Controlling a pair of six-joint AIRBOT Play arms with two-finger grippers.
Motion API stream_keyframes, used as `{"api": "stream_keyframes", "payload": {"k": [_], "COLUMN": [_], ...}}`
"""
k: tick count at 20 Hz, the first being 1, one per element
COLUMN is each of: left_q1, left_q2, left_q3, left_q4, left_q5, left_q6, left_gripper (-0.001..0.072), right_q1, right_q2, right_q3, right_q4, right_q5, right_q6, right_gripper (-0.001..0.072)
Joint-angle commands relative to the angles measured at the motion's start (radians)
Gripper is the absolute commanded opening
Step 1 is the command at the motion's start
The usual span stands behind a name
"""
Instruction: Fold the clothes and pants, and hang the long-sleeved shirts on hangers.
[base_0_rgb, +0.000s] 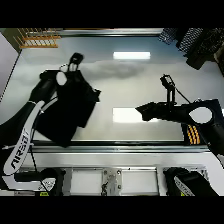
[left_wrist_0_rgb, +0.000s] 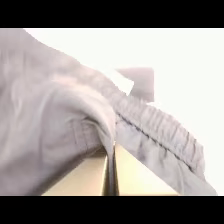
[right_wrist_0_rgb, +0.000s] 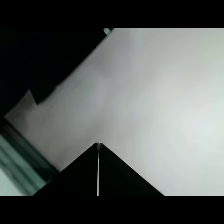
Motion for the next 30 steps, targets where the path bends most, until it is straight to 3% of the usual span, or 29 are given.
{"api": "stream_keyframes", "payload": {"k": [1, 3, 5, 6, 7, 8, 11, 14, 18, 21, 24, 30], "left_q1": [-0.261, -0.384, -0.466, -0.482, -0.48, -0.462, -0.305, -0.13, 0.088, 0.204, 0.232, 0.206], "left_q2": [-0.034, -0.095, -0.167, -0.196, -0.218, -0.224, -0.154, 0.011, 0.18, 0.192, 0.149, 0.015], "left_q3": [0.15, 0.232, 0.314, 0.351, 0.387, 0.411, 0.341, 0.044, -0.381, -0.557, -0.607, -0.492], "left_q4": [-0.002, -0.002, 0.002, 0.011, 0.038, 0.08, 0.089, 0.013, -0.087, -0.247, -0.344, -0.341], "left_q5": [0.014, 0.007, -0.034, -0.069, -0.127, -0.189, -0.333, -0.325, -0.224, -0.096, -0.039, -0.069], "left_q6": [0.077, 0.1, 0.063, 0.038, -0.018, -0.113, -0.413, -0.516, -0.579, -0.574, -0.517, -0.514], "left_gripper": [0.0006, 0.0006, 0.0007, 0.0147, 0.0524, 0.0627, 0.0627, 0.0627, 0.0627, 0.0627, 0.0627, 0.0627], "right_q1": [-0.083, -0.172, -0.263, -0.302, -0.337, -0.365, -0.394, -0.393, -0.393, -0.393, -0.393, -0.393], "right_q2": [0.034, 0.075, 0.108, 0.119, 0.129, 0.137, 0.141, 0.142, 0.142, 0.142, 0.142, 0.142], "right_q3": [0.008, 0.009, 0.009, 0.009, 0.009, 0.009, 0.009, 0.008, 0.008, 0.008, 0.008, 0.008], "right_q4": [-0.069, -0.203, -0.304, -0.332, -0.341, -0.341, -0.345, -0.348, -0.347, -0.34, -0.337, -0.32], "right_q5": [-0.158, -0.219, -0.207, -0.193, -0.174, -0.152, -0.116, -0.086, -0.082, -0.082, -0.068, -0.068], "right_q6": [0.037, 0.131, 0.218, 0.251, 0.267, 0.268, 0.268, 0.268, 0.268, 0.268, 0.268, 0.268], "right_gripper": [0.0019, 0.0019, 0.0018, 0.0019, 0.0019, 0.0019, 0.0019, 0.0019, 0.0019, 0.0019, 0.0019, 0.0019]}}
